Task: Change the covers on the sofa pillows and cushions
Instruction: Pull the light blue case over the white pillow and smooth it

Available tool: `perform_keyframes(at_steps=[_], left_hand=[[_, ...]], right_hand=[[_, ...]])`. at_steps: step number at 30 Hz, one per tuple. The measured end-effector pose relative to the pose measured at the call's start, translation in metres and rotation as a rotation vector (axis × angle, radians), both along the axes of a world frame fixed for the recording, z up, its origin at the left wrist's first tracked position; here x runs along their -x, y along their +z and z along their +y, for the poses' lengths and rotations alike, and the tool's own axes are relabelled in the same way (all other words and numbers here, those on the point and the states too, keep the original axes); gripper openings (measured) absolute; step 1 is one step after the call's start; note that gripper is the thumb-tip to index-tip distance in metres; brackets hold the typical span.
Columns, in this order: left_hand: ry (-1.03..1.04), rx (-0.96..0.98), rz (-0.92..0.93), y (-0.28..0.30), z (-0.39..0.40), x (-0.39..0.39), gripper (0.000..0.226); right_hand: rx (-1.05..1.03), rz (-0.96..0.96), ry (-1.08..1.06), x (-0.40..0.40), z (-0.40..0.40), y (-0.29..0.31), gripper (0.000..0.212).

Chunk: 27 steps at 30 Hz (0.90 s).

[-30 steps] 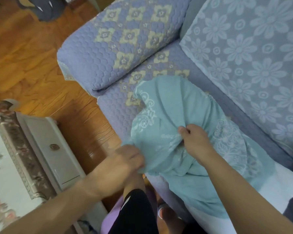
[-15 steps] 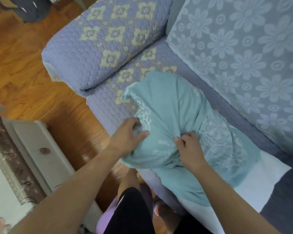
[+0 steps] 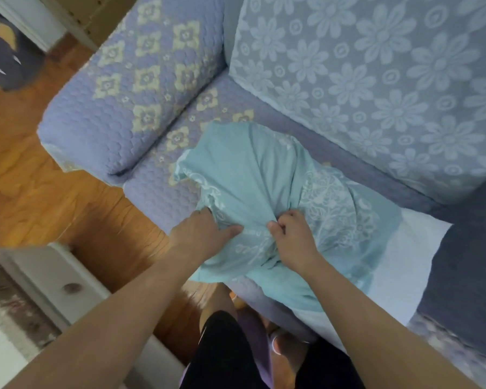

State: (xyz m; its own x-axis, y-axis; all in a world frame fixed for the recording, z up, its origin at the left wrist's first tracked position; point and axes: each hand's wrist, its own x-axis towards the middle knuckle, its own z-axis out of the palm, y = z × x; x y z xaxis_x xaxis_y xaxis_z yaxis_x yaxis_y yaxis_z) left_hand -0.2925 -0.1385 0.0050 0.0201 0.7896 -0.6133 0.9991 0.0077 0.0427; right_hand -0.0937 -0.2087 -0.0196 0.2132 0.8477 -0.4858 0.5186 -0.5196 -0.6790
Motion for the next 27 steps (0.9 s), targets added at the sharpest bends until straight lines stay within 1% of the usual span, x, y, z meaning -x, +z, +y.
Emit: perform_keyframes(at_steps=[2,3,6,10,11,13,15,16,17,19,21,23,24,27], left_hand=[[0.097,0.075,-0.060,-0.006,-0.002,-0.004,0.097],[0.102,0.097,-0.068,-0.007,-0.004,-0.007,0.092],[0.058,0.090,-0.135,-0.007,-0.006,-0.019,0.060],[-0.008,0.091,-0.284,0.012,0.010,-0.032,0.039],[-0.050,0.094,-0.308,0.024,0.016,-0.034,0.035],[-0.138,0.076,-0.336,0.065,0.031,-0.040,0.033],[-0.140,0.078,-0.381,0.120,0.048,-0.049,0.033],[-0.097,0.093,-0.434,0.150,0.057,-0.056,0.030],[-0.043,0.115,-0.506,0.178,0.066,-0.064,0.025],[0.107,0.196,-0.667,0.225,0.079,-0.081,0.013],[0.283,0.333,-0.800,0.261,0.088,-0.101,0.026],[0.375,0.431,-0.888,0.290,0.091,-0.125,0.030],[0.388,0.458,-0.921,0.304,0.090,-0.138,0.028],[0.396,0.469,-0.982,0.338,0.072,-0.176,0.021]], right_hand=[[0.011,0.017,-0.022,0.001,-0.003,0.001,0.037],[0.021,0.023,-0.035,0.001,-0.005,0.001,0.037],[0.045,0.023,-0.094,0.000,-0.010,0.000,0.037],[0.062,0.049,-0.205,-0.009,-0.014,0.003,0.041],[0.076,0.073,-0.240,-0.013,-0.014,0.012,0.040],[0.087,0.202,-0.342,-0.020,-0.017,0.044,0.033],[0.002,0.322,-0.426,-0.026,-0.028,0.089,0.019],[-0.082,0.330,-0.459,-0.027,-0.037,0.113,0.011],[-0.197,0.295,-0.494,-0.026,-0.049,0.135,0.006],[-0.439,0.148,-0.540,-0.020,-0.081,0.177,0.004],[-0.597,-0.031,-0.436,-0.011,-0.107,0.211,0.016],[-0.645,-0.184,-0.303,-0.006,-0.121,0.235,0.031],[-0.657,-0.252,-0.274,-0.005,-0.124,0.244,0.040],[-0.663,-0.385,-0.341,-0.006,-0.122,0.259,0.057]])
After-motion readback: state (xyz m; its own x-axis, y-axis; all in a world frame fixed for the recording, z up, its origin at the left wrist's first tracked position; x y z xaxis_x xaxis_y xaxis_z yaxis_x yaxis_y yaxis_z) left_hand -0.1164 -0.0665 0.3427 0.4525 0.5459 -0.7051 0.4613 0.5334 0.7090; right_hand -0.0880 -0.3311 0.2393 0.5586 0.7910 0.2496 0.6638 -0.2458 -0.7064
